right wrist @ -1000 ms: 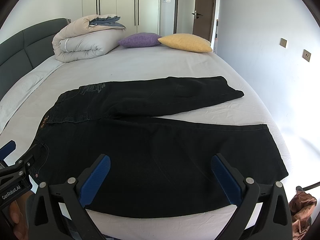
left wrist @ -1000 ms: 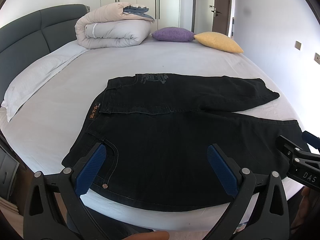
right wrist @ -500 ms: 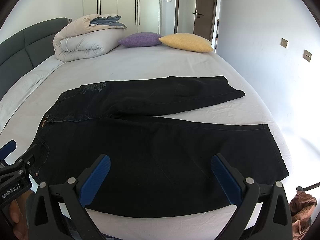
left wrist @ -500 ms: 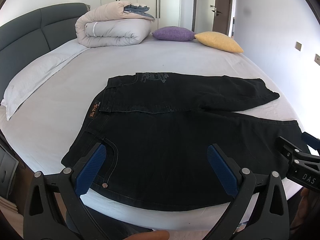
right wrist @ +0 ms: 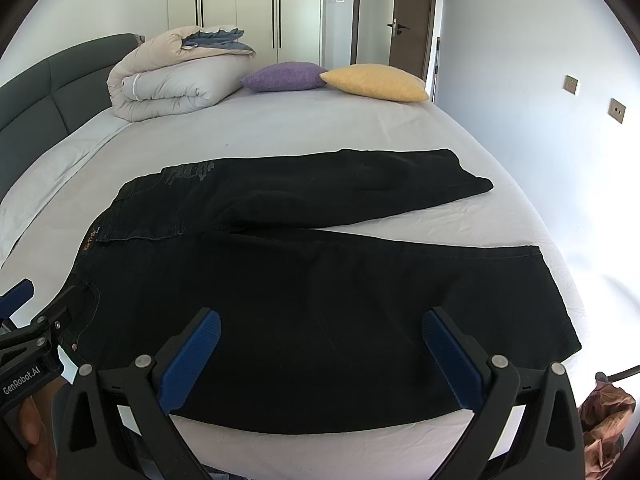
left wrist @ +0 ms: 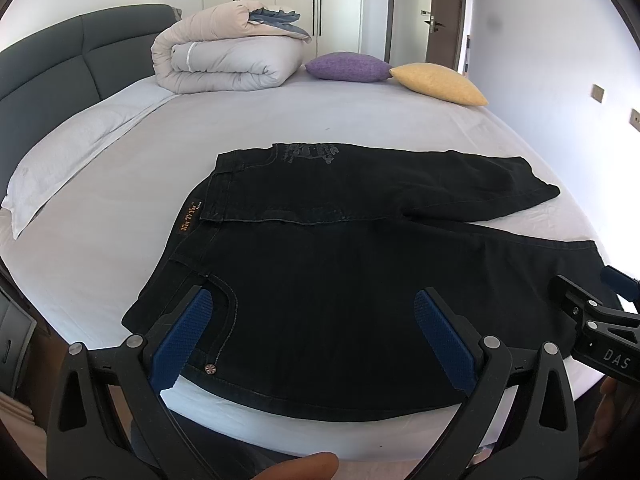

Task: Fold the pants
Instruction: 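Grasp the jeans waistband with the left tool while the right tool grasps the other waistband end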

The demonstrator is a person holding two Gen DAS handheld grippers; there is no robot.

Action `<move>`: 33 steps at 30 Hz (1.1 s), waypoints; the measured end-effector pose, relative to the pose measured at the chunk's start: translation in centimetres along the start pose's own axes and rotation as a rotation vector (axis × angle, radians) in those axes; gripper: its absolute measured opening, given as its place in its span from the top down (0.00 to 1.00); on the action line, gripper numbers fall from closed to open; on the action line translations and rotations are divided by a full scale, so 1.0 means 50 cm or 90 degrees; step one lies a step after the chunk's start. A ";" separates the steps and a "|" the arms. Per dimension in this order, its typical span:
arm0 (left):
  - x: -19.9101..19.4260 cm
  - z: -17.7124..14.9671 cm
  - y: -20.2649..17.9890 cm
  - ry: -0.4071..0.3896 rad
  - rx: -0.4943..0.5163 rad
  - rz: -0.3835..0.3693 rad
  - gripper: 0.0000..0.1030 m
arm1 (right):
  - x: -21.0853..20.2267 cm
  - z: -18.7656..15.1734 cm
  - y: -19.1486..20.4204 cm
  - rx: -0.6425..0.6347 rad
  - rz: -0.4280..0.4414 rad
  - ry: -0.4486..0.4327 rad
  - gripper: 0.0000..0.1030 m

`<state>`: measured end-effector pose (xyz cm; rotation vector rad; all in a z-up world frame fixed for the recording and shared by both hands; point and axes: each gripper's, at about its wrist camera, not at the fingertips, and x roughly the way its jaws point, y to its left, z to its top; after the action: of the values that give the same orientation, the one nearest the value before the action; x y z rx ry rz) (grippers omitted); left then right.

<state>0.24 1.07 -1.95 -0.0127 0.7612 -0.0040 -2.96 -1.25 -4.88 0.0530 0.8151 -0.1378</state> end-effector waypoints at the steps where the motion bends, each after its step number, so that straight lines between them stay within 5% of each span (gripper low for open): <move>1: 0.002 0.001 0.002 0.001 0.000 0.001 0.00 | 0.000 -0.003 0.002 0.000 0.000 0.000 0.00; 10: 0.002 -0.024 -0.020 -0.018 0.060 0.022 0.00 | 0.007 -0.005 0.001 -0.001 0.005 0.008 0.00; 14: -0.004 -0.049 -0.056 -0.105 0.180 0.181 0.00 | 0.018 -0.004 -0.006 0.003 0.006 0.015 0.00; 17: -0.012 -0.066 -0.075 -0.241 0.282 0.295 0.00 | 0.031 0.003 -0.014 0.000 0.006 0.021 0.00; 20: -0.006 -0.066 -0.071 -0.339 0.351 0.329 0.00 | 0.049 0.016 -0.025 0.003 0.006 0.022 0.00; 25: 0.079 0.014 -0.015 -0.261 0.338 0.329 0.00 | 0.081 0.060 -0.045 0.001 0.008 0.009 0.00; 28: 0.127 0.045 0.028 -0.272 0.343 0.279 0.00 | 0.103 0.099 -0.052 -0.019 0.018 -0.008 0.00; 33: 0.247 0.152 0.088 -0.175 0.306 0.217 0.00 | 0.160 0.172 -0.062 -0.063 0.061 -0.018 0.00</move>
<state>14.45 5.46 -5.02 0.5629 0.4658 0.1372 8.23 -6.01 -4.78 -0.0033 0.7880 -0.0072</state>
